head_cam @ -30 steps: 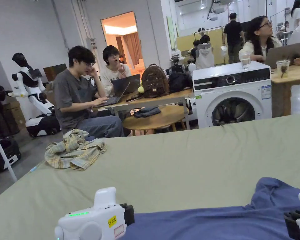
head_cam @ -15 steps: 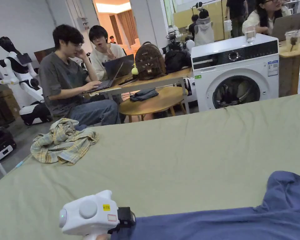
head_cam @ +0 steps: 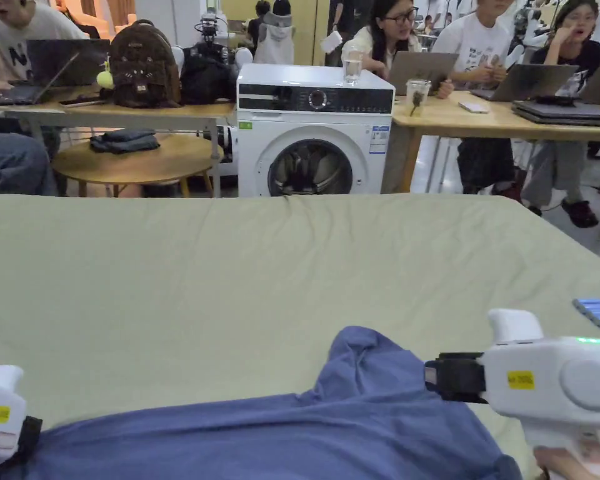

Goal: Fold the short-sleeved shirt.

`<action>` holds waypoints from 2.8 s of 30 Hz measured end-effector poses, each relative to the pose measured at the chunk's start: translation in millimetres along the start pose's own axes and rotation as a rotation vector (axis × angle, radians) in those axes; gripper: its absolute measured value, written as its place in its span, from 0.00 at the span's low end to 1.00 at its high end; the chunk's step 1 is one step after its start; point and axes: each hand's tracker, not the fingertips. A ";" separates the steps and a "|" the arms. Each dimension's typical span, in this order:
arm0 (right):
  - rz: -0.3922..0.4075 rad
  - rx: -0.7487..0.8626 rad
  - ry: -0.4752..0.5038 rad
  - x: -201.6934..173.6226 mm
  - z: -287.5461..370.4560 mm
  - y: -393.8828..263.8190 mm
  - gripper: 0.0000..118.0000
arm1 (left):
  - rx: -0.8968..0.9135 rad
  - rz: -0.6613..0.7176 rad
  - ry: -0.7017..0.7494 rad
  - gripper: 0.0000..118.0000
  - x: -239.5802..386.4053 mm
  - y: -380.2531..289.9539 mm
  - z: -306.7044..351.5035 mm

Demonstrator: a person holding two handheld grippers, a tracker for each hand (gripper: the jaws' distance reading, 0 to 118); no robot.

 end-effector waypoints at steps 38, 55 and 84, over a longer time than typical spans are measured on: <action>-0.040 -0.046 -0.001 38.9 153.8 -204.9 0.00 | 0.229 0.048 -0.201 0.00 -11.9 -245.2 168.4; 0.091 0.228 0.058 -63.1 134.1 -111.5 0.43 | 0.571 -0.003 -0.114 0.38 28.9 -139.7 226.8; 0.080 0.188 0.154 -104.2 95.3 -134.6 0.00 | 0.382 0.375 -0.512 0.46 -94.8 -205.0 192.2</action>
